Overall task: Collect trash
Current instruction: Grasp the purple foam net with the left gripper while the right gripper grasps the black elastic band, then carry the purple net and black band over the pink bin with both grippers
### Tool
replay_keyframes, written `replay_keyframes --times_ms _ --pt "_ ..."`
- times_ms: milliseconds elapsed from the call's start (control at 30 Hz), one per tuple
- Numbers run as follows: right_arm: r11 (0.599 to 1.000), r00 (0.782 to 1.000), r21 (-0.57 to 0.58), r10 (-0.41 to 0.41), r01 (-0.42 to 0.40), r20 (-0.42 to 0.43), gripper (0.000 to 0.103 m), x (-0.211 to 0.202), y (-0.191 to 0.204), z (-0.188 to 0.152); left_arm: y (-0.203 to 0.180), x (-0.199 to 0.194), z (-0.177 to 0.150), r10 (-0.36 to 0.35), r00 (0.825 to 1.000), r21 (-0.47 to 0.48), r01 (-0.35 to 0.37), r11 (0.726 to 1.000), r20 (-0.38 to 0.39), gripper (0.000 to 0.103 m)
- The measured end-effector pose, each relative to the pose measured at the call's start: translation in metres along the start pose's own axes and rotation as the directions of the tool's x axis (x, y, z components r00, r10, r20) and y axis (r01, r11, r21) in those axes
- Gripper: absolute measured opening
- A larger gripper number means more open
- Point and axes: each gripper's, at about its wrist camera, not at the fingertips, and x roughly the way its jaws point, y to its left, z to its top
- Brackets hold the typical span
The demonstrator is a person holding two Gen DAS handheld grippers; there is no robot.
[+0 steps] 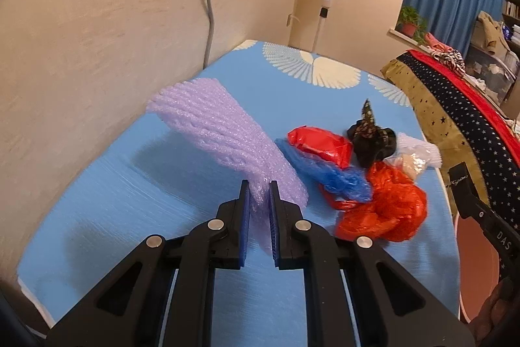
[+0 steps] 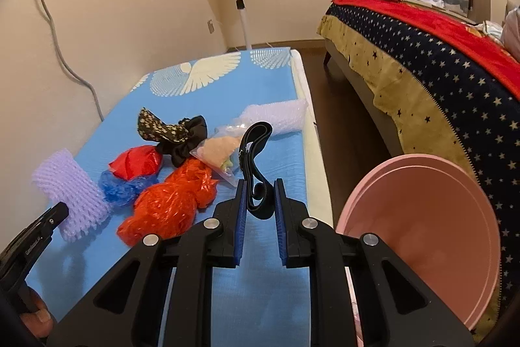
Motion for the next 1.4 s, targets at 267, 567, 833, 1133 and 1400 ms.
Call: replay_keyframes --times_ms 267,567,833,1133,1400 --pt "1.000 0.999 -0.003 -0.008 0.009 0.045 0.017 -0.034 -0.007 -0.001 -0.006 -0.025 -0.001 -0.022 0.999 0.029 0.020 0.999 0.041 0.011" --pt "0.999 0.995 0.013 -0.037 0.036 0.091 0.017 -0.071 -0.019 -0.005 -0.015 -0.051 -0.006 -0.071 0.995 0.063 0.066 0.996 0.070 0.011" --pt "0.997 0.990 0.053 -0.067 0.061 0.123 0.017 -0.096 -0.036 -0.008 -0.030 -0.067 -0.012 -0.123 0.988 0.125 0.111 0.986 0.089 0.011" --pt "0.994 0.984 0.068 -0.096 0.087 0.152 0.017 -0.120 -0.047 -0.010 -0.041 -0.085 -0.015 -0.169 0.979 0.154 0.151 0.977 0.112 0.011" --pt "0.990 0.978 0.083 -0.123 0.110 0.169 0.017 -0.135 -0.058 -0.010 -0.051 -0.092 -0.016 -0.212 0.970 0.172 0.190 0.967 0.118 0.011"
